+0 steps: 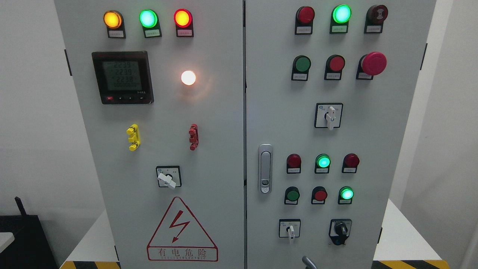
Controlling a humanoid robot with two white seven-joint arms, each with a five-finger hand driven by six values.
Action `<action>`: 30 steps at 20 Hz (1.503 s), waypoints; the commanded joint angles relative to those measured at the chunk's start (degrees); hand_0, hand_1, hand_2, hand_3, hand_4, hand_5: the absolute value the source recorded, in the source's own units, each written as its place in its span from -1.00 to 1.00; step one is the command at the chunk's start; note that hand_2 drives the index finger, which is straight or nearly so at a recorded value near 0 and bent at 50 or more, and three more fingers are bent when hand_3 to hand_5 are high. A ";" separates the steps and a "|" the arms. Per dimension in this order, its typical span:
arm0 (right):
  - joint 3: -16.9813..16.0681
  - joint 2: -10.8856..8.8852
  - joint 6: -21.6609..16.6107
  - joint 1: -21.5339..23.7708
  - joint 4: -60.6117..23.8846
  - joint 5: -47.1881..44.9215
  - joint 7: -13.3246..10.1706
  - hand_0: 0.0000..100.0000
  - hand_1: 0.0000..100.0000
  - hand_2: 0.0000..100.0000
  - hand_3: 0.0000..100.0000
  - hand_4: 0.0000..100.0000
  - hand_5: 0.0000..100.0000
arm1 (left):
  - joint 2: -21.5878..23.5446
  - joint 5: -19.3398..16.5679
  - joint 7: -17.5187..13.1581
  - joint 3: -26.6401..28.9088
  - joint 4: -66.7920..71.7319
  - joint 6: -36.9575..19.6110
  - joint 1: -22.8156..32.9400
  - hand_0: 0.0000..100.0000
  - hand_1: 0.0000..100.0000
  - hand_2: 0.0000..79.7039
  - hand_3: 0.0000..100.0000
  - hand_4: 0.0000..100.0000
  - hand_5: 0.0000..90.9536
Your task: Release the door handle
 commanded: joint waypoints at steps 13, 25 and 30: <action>0.65 -0.22 -0.10 -0.63 -0.12 1.00 0.73 -0.16 -0.69 -0.95 -0.36 -0.59 -0.86 | 0.00 0.00 0.04 0.62 0.97 -0.06 -0.07 -0.76 -0.22 -1.00 -1.00 -1.00 -1.00; 2.31 0.04 -0.81 -9.06 5.50 25.40 0.03 -0.24 -0.36 -1.00 0.64 0.45 0.40 | 0.00 0.00 0.04 0.62 0.97 0.03 -0.07 -0.76 -0.22 -1.00 -1.00 -1.00 -1.00; 2.58 0.13 -2.03 -13.19 10.07 37.54 -3.40 -0.29 -0.30 -1.00 0.85 0.65 0.71 | 0.00 0.00 0.04 0.62 0.97 0.03 -0.07 -0.76 -0.22 -1.00 -1.00 -1.00 -1.00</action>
